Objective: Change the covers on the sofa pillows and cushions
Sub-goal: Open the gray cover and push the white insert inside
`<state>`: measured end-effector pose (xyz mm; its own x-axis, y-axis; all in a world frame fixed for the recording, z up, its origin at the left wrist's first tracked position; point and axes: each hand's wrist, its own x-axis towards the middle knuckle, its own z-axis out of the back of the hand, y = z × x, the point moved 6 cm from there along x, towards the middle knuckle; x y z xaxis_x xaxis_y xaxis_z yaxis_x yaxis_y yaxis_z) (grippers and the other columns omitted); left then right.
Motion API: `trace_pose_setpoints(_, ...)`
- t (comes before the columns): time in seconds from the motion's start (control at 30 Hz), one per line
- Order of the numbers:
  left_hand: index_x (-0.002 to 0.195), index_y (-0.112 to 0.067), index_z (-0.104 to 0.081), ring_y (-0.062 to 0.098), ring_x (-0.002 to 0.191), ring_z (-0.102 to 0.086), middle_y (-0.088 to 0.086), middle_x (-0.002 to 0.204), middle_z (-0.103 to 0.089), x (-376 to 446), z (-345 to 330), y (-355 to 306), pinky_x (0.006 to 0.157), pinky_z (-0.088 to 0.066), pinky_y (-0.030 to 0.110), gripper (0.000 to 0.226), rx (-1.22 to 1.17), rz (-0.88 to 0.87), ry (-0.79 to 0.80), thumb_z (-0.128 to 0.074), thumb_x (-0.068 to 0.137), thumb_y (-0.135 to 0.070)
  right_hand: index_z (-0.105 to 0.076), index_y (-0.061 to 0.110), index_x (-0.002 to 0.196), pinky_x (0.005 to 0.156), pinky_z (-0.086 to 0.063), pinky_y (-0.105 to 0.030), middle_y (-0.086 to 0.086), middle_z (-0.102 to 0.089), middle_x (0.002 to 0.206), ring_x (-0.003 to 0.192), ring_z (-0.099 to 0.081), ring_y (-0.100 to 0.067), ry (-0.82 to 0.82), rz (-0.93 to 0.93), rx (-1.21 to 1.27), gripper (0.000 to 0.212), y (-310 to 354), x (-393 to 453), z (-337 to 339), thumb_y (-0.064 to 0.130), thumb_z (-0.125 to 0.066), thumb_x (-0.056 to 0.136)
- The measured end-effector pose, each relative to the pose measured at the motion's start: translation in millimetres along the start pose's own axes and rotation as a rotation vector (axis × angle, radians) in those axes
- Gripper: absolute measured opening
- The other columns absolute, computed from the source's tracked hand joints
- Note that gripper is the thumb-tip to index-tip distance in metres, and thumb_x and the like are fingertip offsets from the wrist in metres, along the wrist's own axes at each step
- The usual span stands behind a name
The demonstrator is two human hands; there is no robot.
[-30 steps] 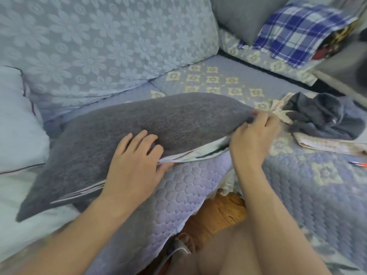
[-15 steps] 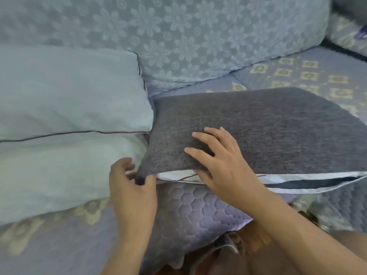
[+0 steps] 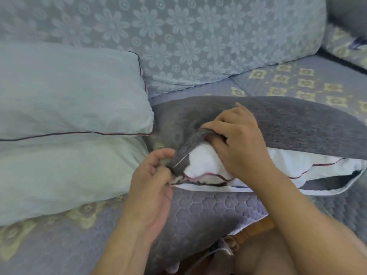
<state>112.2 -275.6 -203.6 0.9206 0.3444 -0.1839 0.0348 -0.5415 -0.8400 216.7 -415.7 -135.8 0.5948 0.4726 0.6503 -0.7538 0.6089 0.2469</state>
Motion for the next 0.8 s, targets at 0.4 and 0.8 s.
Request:
trace_pose_setpoints(0.4,0.128,0.008,-0.06,0.037,0.113,-0.06,0.028,0.126,-0.065,26.4,10.7,-0.2,0.104,-0.044,0.05,0.035,0.051,0.205,-0.001,-0.055,0.098,-0.009,-0.069,0.022,0.113,0.103,-0.029,-0.021,0.004,-0.049,0.113,0.113,-0.036,-0.016,0.175,-0.078,0.23,0.032,2.9,-7.7,27.6,0.015,-0.068,0.082)
trace_pose_setpoints(0.8,0.08,-0.01,-0.062,0.015,0.065,-0.052,0.002,0.071,-0.061,89.9,14.3,-46.8,0.063,-0.04,0.033,0.031,1.009,-0.251,-0.134,-0.057,0.102,-0.031,-0.067,0.008,0.093,0.079,-0.044,-0.016,0.002,-0.064,0.089,0.086,-0.057,-0.008,-0.161,-0.1,0.315,0.019,22.6,-46.1,25.0,0.006,-0.05,0.087)
